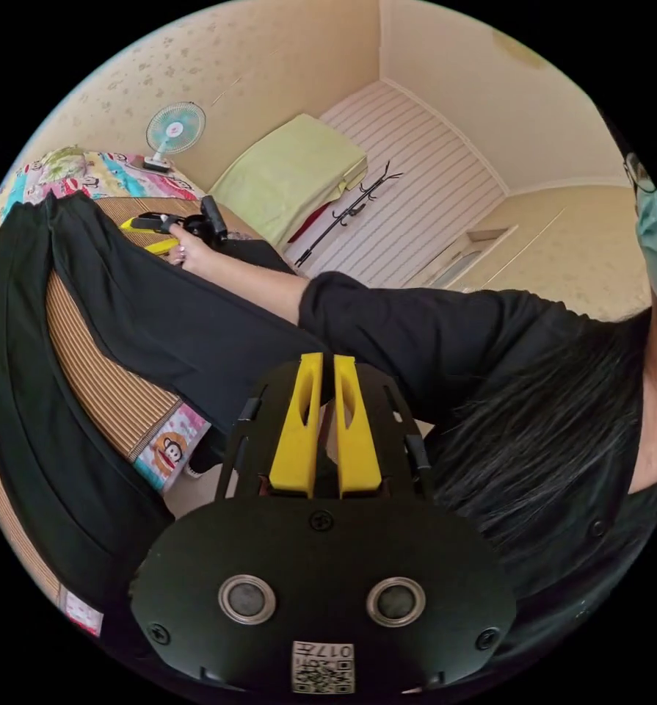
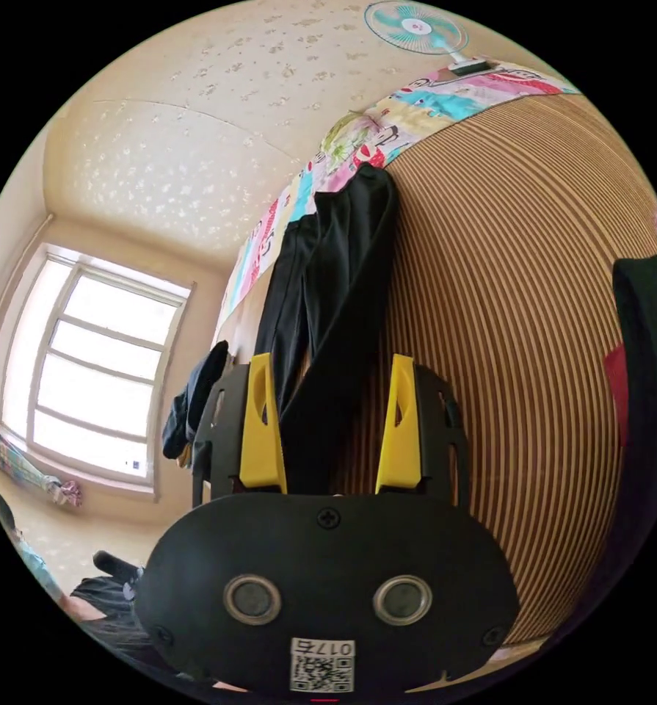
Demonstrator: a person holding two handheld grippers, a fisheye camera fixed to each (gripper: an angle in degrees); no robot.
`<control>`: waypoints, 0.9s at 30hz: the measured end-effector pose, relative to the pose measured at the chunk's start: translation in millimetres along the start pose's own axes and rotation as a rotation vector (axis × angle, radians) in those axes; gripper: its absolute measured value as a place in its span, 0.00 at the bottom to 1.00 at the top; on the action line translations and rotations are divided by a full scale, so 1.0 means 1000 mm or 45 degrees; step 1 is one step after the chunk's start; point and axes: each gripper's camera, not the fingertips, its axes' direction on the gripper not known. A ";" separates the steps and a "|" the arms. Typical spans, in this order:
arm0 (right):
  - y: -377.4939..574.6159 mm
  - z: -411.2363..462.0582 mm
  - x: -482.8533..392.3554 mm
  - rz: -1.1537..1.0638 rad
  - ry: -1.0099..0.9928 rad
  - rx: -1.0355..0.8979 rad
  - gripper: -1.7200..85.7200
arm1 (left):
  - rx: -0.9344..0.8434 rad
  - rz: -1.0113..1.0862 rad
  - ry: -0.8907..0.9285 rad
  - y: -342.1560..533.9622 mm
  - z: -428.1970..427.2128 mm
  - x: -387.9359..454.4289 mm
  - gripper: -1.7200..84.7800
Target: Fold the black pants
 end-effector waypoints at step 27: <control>0.095 0.276 -0.252 -0.711 0.131 -0.187 0.14 | 0.567 -1.006 -0.419 0.176 -0.178 -0.119 0.08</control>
